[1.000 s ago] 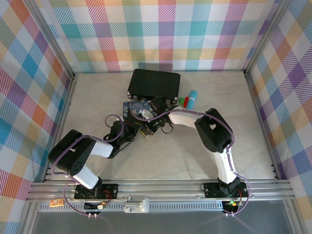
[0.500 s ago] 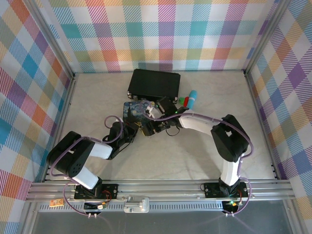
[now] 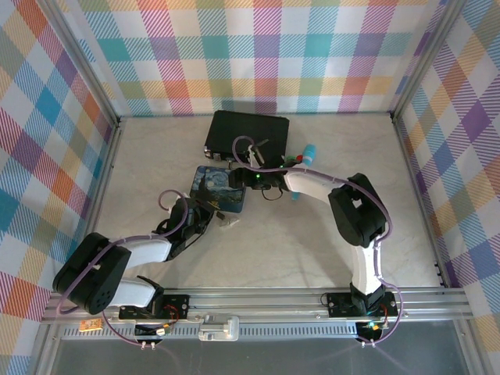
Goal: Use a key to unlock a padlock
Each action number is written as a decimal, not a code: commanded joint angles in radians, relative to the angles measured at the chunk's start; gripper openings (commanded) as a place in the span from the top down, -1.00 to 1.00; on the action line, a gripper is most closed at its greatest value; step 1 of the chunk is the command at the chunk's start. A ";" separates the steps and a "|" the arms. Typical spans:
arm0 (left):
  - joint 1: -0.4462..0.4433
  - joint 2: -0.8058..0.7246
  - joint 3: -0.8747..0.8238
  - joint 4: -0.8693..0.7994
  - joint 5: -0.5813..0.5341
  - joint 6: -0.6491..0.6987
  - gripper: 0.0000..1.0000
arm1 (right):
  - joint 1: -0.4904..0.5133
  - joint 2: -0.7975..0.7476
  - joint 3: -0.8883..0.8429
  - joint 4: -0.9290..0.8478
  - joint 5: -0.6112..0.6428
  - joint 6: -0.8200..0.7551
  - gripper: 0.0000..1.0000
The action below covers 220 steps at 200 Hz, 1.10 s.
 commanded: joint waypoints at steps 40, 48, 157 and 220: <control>-0.005 0.046 -0.010 -0.054 -0.091 -0.017 1.00 | 0.072 0.039 -0.008 -0.012 0.159 0.153 -0.56; -0.006 0.048 -0.019 -0.040 -0.111 -0.031 1.00 | 0.076 0.035 -0.023 -0.005 0.164 0.170 -0.52; 0.045 -0.100 -0.025 -0.273 -0.249 -0.004 1.00 | 0.086 0.013 -0.059 0.006 0.199 0.175 -0.22; 0.050 -0.139 -0.029 -0.301 -0.308 -0.056 1.00 | 0.089 0.000 -0.081 0.039 0.182 0.204 -0.14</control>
